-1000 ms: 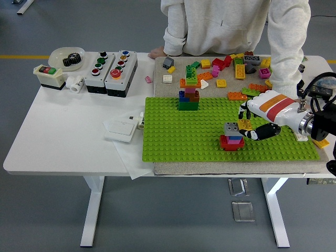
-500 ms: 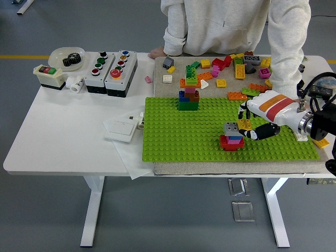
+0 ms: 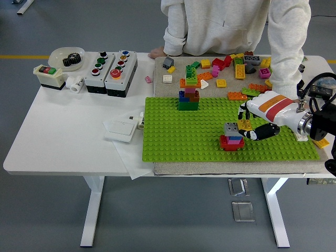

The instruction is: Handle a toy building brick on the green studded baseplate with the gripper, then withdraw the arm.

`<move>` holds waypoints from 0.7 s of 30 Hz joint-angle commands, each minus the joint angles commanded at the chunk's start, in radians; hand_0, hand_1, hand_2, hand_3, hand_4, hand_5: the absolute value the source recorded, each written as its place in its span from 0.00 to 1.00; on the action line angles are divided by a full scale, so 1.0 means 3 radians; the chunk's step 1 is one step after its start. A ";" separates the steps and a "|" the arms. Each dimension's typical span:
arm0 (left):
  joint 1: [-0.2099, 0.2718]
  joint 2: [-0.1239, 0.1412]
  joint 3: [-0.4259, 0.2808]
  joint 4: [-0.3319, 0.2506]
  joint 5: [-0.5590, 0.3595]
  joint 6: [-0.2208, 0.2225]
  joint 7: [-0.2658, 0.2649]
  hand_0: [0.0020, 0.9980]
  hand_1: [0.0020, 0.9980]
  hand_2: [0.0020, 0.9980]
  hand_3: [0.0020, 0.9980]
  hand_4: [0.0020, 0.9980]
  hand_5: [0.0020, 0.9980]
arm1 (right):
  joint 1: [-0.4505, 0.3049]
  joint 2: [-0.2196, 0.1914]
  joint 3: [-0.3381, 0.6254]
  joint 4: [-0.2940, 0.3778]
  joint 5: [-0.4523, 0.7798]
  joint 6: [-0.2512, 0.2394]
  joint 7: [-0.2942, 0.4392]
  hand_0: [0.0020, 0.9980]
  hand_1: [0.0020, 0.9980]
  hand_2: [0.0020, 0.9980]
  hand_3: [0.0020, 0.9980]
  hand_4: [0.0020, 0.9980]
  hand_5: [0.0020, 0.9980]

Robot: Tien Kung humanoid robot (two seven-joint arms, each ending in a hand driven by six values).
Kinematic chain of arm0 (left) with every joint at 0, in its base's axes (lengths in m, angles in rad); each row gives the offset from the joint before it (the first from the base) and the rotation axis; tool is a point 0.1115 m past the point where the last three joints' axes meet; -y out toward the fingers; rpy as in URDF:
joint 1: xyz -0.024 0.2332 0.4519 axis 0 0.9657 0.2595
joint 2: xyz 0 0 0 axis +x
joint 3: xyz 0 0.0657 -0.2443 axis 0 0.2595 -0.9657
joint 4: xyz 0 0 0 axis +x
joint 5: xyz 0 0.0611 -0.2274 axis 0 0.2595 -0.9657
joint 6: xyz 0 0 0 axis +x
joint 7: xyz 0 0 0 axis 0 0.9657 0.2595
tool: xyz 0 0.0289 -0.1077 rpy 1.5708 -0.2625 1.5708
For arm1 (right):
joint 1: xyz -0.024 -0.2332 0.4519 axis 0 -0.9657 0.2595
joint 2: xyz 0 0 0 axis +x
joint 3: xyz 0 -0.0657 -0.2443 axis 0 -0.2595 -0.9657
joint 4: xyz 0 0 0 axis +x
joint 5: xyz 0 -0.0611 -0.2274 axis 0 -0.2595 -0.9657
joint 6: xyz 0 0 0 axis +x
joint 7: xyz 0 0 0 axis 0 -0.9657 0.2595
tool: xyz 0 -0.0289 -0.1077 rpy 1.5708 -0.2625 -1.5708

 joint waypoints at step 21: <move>0.0002 0.0000 0.0000 0.0000 -0.0004 -0.0002 0.0000 0.79 0.73 0.65 0.56 0.59 0.61 | -0.0004 0.0001 0.0028 0.0005 0.0001 0.0030 0.0026 0.44 0.49 0.57 0.54 0.72 0.36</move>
